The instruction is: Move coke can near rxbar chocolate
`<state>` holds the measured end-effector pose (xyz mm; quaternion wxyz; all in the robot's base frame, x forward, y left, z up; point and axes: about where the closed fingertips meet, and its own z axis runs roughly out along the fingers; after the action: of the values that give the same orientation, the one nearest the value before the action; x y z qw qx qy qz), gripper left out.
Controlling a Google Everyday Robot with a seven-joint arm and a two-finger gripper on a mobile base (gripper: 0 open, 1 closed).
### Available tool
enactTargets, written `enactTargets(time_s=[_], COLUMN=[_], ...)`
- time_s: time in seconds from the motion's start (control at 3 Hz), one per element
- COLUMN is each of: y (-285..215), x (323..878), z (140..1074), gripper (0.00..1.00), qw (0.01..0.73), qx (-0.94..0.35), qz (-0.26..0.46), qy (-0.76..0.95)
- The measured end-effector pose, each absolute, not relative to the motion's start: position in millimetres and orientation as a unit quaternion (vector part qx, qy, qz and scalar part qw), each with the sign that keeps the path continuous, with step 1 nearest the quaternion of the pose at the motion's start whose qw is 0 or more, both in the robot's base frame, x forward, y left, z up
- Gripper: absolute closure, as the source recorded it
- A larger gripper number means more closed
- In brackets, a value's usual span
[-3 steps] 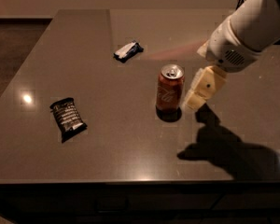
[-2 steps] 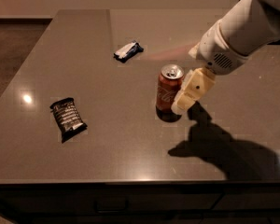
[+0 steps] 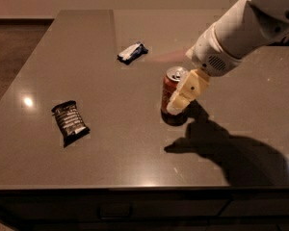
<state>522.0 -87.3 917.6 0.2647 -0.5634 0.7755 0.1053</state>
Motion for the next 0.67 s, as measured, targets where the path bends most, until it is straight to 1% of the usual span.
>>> enactTargets(time_s=[0.33,0.67], y=[-85.1,-85.6], x=[527.6,531.0], z=[915.9,915.1], gripper=[0.13,0.36], qw=[0.266,0.266], qx=[-0.565,-0.569], qz=[0.105,0.104], qy=[0.774,0.771])
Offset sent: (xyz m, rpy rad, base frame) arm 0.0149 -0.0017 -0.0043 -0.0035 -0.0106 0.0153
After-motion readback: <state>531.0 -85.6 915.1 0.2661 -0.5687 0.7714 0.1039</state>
